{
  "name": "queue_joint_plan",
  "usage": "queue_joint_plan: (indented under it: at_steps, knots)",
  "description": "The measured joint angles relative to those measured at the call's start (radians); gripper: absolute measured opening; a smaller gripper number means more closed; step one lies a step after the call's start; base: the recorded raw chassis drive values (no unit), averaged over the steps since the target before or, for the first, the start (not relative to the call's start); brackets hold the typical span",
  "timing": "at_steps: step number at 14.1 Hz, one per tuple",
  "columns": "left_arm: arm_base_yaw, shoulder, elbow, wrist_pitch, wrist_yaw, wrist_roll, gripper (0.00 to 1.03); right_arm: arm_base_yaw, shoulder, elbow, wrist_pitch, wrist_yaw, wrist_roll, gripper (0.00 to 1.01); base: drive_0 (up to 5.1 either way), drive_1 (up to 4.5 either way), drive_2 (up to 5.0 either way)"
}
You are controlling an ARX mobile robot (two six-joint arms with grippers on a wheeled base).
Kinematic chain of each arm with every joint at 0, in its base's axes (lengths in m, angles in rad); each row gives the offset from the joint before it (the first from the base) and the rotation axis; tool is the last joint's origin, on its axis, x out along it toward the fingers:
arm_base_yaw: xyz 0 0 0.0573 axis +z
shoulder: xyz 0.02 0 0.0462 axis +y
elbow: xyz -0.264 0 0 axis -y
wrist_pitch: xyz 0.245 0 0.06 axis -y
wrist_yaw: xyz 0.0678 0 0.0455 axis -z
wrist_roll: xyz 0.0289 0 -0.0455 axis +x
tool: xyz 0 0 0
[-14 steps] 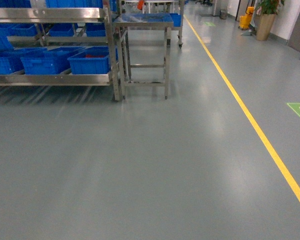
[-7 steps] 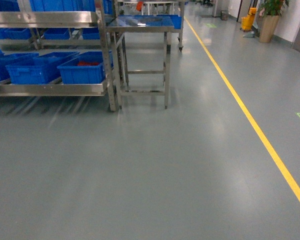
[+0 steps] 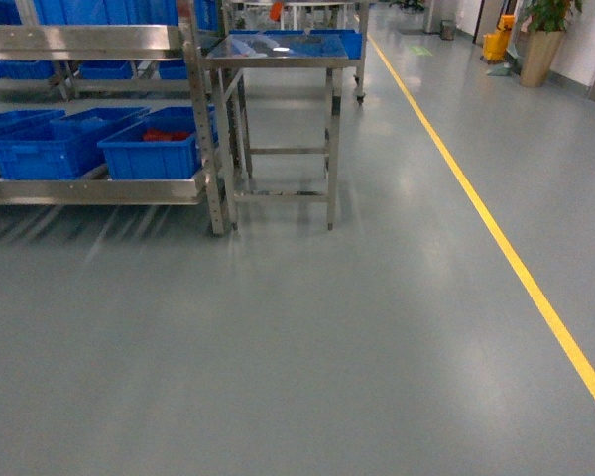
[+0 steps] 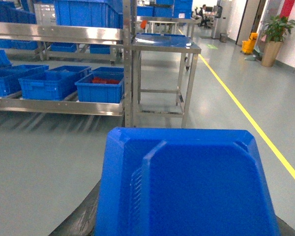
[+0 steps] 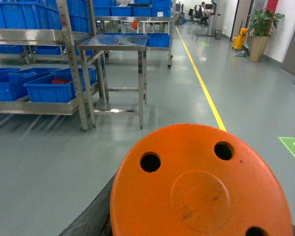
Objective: Sort blue parts and orange caps into right shelf containers
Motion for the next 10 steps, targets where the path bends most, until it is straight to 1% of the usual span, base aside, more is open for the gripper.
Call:
queue_joint_plan:
  at_steps: [10]
  knots:
    - [0.000, 0.000, 0.000, -0.002, -0.003, 0.000, 0.41, 0.000, 0.000, 0.000, 0.000, 0.000, 0.000, 0.44, 0.0, 4.17, -4.2]
